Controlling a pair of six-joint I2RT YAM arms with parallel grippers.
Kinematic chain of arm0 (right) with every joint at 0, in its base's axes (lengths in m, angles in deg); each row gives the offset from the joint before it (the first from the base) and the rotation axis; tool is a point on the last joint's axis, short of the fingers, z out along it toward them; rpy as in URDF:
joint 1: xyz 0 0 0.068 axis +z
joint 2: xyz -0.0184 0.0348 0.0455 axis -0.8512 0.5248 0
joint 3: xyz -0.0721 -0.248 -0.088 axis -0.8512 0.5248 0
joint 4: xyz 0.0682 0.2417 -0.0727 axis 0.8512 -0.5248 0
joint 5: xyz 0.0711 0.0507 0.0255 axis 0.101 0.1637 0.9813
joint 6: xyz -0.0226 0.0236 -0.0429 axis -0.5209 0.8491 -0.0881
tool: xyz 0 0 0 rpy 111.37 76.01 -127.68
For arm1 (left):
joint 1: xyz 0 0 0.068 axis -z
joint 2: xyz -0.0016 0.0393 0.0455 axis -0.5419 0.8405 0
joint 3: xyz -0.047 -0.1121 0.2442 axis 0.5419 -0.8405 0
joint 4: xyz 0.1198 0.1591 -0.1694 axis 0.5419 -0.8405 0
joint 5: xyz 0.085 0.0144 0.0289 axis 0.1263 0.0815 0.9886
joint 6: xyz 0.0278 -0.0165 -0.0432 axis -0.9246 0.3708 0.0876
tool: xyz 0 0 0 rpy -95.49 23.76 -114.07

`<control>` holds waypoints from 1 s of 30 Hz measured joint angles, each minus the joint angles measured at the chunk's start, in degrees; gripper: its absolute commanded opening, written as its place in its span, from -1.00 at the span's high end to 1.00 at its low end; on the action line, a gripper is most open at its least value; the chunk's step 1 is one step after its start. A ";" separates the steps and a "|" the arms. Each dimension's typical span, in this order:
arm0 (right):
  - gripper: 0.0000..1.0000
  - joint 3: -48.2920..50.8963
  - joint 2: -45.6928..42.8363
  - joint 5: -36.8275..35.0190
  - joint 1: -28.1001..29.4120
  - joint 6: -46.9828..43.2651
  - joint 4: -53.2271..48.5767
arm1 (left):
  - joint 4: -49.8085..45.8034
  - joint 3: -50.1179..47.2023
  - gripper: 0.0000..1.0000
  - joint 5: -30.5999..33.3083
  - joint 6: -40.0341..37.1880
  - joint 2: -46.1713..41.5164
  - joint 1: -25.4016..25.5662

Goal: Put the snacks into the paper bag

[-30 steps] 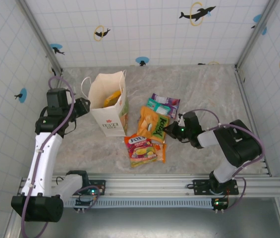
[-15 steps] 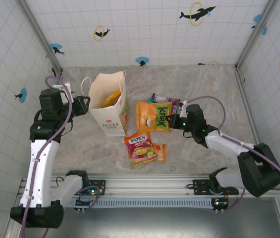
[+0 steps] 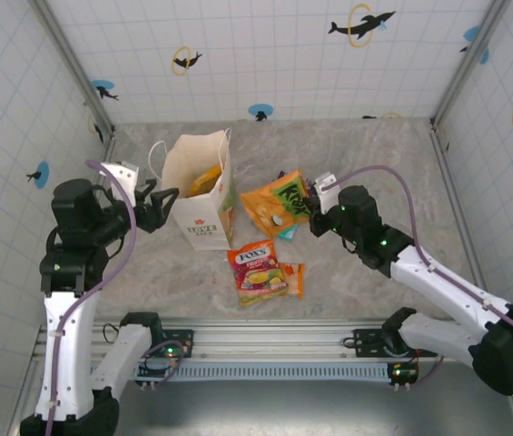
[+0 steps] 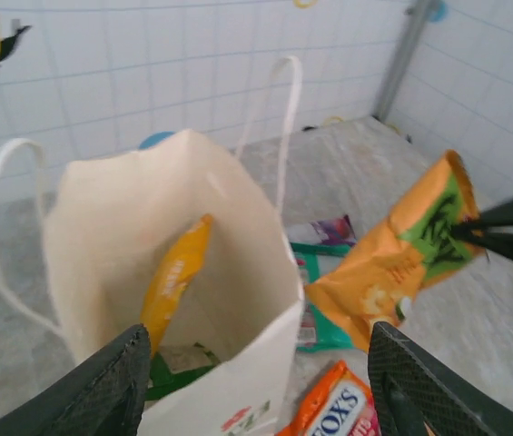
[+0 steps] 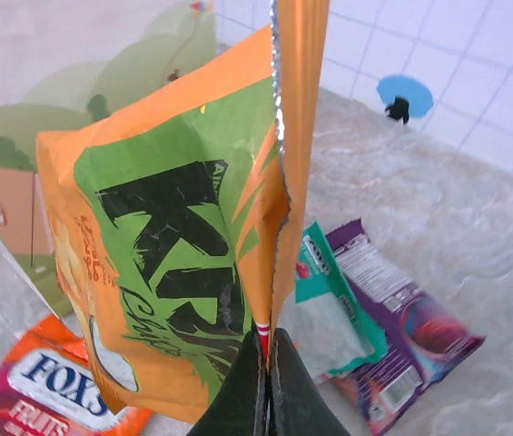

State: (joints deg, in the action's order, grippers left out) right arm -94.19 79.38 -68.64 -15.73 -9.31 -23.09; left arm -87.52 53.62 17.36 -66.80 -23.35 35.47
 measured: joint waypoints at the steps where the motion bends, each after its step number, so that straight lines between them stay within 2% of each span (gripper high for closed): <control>1: 1.00 -0.26 -0.44 -0.68 1.11 -2.14 -0.81 | -0.61 0.00 -0.33 -1.62 -0.87 0.50 0.00; 8: 1.00 -0.85 -2.36 -0.39 5.90 -13.49 -4.28 | -3.50 -0.92 -0.36 -12.26 -4.02 5.75 0.74; 13: 1.00 -3.58 -2.36 1.88 8.92 -17.49 -4.96 | -3.43 -2.34 -0.46 -15.78 -4.07 5.95 2.29; 20: 1.00 -6.03 -1.38 4.09 13.05 -20.35 -4.24 | -3.72 -2.71 -0.47 -16.13 -4.31 8.98 8.72; 25: 1.00 -8.72 1.27 4.24 15.56 -21.05 -3.82 | -5.27 -2.71 -0.45 -14.29 -4.85 13.31 15.47; 30: 1.00 -10.27 3.21 4.28 16.65 -21.77 -3.65 | -6.67 -2.58 -0.41 -12.74 -6.01 16.15 19.74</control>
State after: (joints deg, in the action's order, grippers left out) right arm -104.46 82.59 -64.35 0.92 -31.08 -26.74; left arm -94.19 51.04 4.62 -72.81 -7.19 55.20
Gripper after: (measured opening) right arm 0.053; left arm 0.712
